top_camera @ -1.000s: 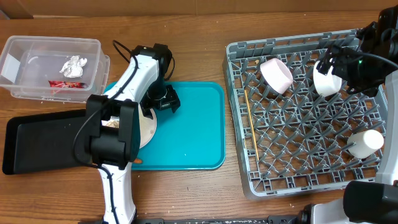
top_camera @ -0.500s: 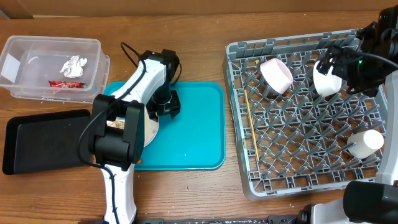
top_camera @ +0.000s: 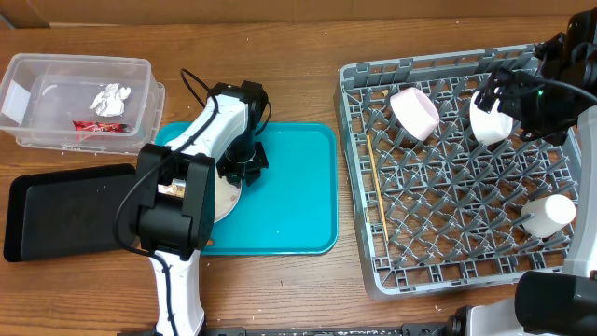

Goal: Sort waste into correct bins and load items into the dishwasher
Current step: 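Reach the left gripper to the white plate rim and grasp it, then lift the white plate with the left gripper over the black tray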

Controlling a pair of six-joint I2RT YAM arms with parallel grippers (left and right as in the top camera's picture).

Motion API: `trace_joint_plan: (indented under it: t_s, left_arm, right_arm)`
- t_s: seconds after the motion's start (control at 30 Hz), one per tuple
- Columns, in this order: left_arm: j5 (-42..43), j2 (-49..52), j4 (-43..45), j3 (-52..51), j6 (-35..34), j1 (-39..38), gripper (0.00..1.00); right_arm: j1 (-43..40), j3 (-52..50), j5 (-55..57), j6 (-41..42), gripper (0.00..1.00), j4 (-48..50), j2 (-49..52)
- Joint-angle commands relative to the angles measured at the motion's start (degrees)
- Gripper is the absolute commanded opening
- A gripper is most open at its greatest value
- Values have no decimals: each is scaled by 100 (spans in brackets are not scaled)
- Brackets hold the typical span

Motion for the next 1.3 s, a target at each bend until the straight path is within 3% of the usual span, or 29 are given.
trace_joint_plan:
  t_s: [0.0,0.1,0.4,0.63,1.27]
  left_arm:
    - [-260,223,85,-227,-35,-37,11]
    - [-304,223,87,-227,-35,-37,4]
    - [-822,216,-87,-131,-42,-37,4]
    - [-1335,216,-789,509,-50,-39,4]
    - [-1322,109,-2483,2004,-101,-31,4]
  right_arm:
    - [22,-4,-35,-22,100,13,-7]
    - [22,-4,-35,-22,100,11,-7]
    - [22,-4,-35,-22,100,9,-7]
    - [22,-4,-35,-22,100,9,-7]
    - [22,-4,-33,-22,100,-7,-7]
